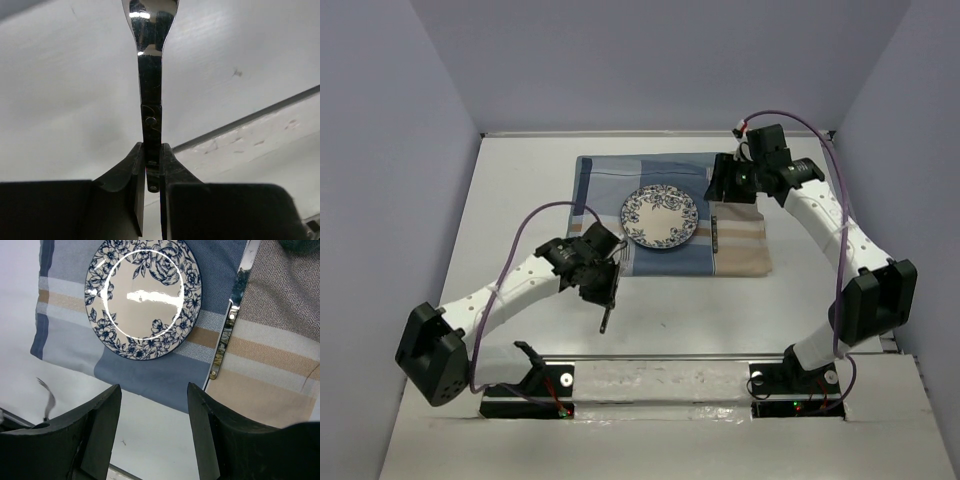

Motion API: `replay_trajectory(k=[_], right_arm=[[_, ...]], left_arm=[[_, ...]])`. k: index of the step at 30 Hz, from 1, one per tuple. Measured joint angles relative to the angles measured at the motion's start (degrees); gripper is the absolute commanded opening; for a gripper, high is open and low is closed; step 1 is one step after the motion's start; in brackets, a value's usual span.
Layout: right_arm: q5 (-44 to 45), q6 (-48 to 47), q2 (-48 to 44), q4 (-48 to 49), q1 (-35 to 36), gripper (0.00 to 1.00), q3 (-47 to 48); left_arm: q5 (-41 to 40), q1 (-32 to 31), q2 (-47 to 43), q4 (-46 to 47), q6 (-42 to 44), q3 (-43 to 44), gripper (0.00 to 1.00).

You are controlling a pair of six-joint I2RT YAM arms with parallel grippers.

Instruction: Set the dinner table for one person

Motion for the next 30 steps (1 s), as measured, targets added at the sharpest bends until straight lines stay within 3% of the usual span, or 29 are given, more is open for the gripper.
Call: replay_trajectory(k=[4, 15, 22, 30], right_arm=[[0.00, 0.00, -0.96, 0.00, 0.00, 0.61, -0.98], [-0.28, 1.36, -8.00, 0.33, 0.00, 0.60, -10.27], [0.04, 1.49, -8.22, 0.42, 0.00, 0.61, -11.89], [0.55, 1.49, -8.07, 0.39, 0.00, 0.61, -11.87]], left_arm=[[-0.76, 3.76, 3.61, 0.59, 0.02, 8.61, 0.00], [-9.31, 18.60, 32.44, 9.27, 5.79, 29.55, 0.00], [-10.34, 20.41, 39.95, 10.03, 8.00, 36.46, 0.00], [-10.03, 20.46, 42.97, 10.43, 8.85, 37.66, 0.00]])
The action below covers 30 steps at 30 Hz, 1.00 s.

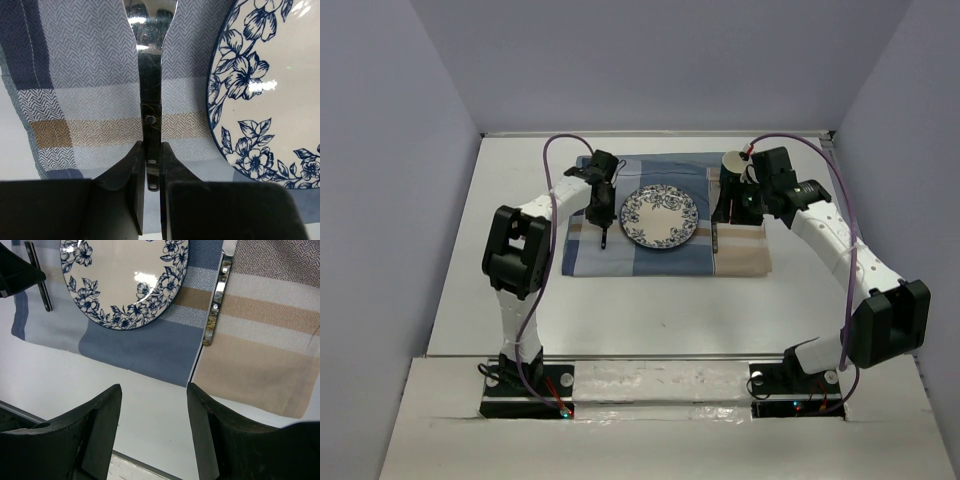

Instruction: Set the dinner table for one person

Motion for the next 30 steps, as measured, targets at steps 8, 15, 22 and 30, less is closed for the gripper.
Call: replay_trajectory(k=[8, 15, 22, 30], right_arm=[[0.55, -0.04, 0.42, 0.00, 0.00, 0.61, 0.00], [0.79, -0.02, 0.52, 0.00, 0.00, 0.64, 0.00], [2.12, 0.00, 0.52, -1.11, 0.00, 0.68, 1.53], [5.31, 0.31, -1.09, -2.71, 0.00, 1.00, 10.03]], left_arm=[[0.55, 0.00, 3.17, 0.04, 0.11, 0.28, 0.20], [0.59, 0.04, 3.50, -0.07, -0.09, 0.94, 0.69], [-2.03, 0.02, 3.17, -2.34, 0.50, 2.97, 0.99], [-7.48, -0.02, -10.47, -7.32, 0.35, 14.10, 0.99]])
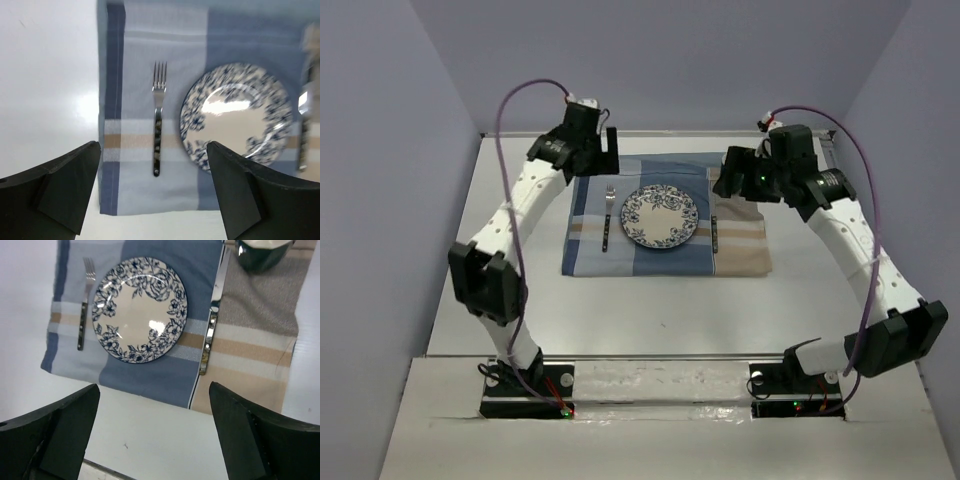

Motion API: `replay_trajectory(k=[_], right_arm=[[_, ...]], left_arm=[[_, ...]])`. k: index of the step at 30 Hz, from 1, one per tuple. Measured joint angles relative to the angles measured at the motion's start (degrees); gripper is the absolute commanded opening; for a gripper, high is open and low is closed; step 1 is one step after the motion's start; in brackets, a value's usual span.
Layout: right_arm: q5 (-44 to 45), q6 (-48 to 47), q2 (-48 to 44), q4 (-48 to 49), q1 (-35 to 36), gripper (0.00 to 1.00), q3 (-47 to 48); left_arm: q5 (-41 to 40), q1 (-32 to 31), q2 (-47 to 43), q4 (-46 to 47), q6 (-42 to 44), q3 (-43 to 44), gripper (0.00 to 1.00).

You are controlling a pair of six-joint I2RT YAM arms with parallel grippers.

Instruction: Set the dinner table for one person

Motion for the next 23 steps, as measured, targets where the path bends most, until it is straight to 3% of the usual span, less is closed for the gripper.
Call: replay_trajectory(k=[6, 11, 18, 23], right_arm=[[0.61, 1.20, -11.02, 2.29, 0.00, 1.00, 1.49], [4.87, 0.98, -18.93, 6.75, 0.02, 1.00, 3.58], [14.43, -2.36, -28.50, 16.24, 0.00, 1.00, 2.78], [17.33, -1.86, -36.41, 24.20, 0.00, 1.00, -6.88]], left_arm=[[-3.37, -0.90, -18.58, 3.34, -1.99, 4.39, 0.99], [-2.19, -1.25, -33.20, 10.21, -4.00, -0.35, 0.99], [-0.39, -1.20, -37.94, 12.68, -5.70, -2.34, 0.99], [1.07, -1.20, -39.04, 13.88, -5.88, -9.97, 0.99]])
